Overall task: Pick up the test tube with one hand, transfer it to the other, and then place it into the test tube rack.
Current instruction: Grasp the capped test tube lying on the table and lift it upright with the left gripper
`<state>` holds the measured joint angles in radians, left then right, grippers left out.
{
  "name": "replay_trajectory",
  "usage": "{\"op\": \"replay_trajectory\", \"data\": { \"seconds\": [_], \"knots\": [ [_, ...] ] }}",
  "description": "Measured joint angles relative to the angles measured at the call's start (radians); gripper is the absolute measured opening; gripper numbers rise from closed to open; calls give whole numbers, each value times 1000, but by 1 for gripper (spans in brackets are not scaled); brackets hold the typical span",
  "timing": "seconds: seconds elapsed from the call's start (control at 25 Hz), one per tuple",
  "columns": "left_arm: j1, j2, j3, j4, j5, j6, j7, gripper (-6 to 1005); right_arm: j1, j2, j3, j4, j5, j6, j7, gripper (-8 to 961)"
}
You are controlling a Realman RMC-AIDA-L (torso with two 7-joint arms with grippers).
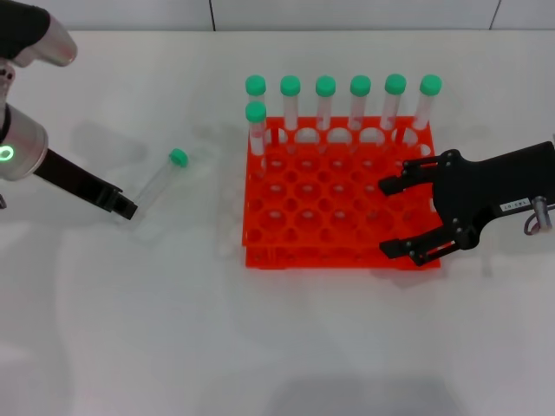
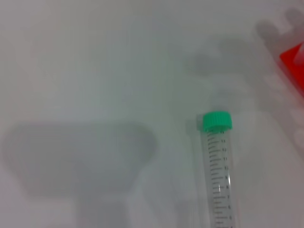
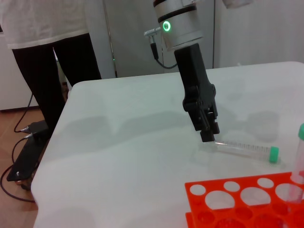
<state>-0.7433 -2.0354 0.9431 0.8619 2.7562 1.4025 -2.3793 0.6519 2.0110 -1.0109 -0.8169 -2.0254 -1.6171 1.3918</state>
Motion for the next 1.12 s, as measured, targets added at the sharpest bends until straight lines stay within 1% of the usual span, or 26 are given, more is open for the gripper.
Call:
{"op": "replay_trajectory", "data": {
  "seconds": [0.28, 1.0, 1.12],
  "knots": [
    [-14, -6, 13, 0, 1, -5, -24, 332, 0, 1, -10, 0, 1, 0, -1, 869],
    [-20, -6, 16, -31, 7, -22, -43, 253, 9, 1, -35, -7, 1, 0, -1, 870],
    [-40, -8, 16, -62, 25, -46, -51, 239, 10, 1, -37, -8, 1, 0, -1, 870]
  ]
}}
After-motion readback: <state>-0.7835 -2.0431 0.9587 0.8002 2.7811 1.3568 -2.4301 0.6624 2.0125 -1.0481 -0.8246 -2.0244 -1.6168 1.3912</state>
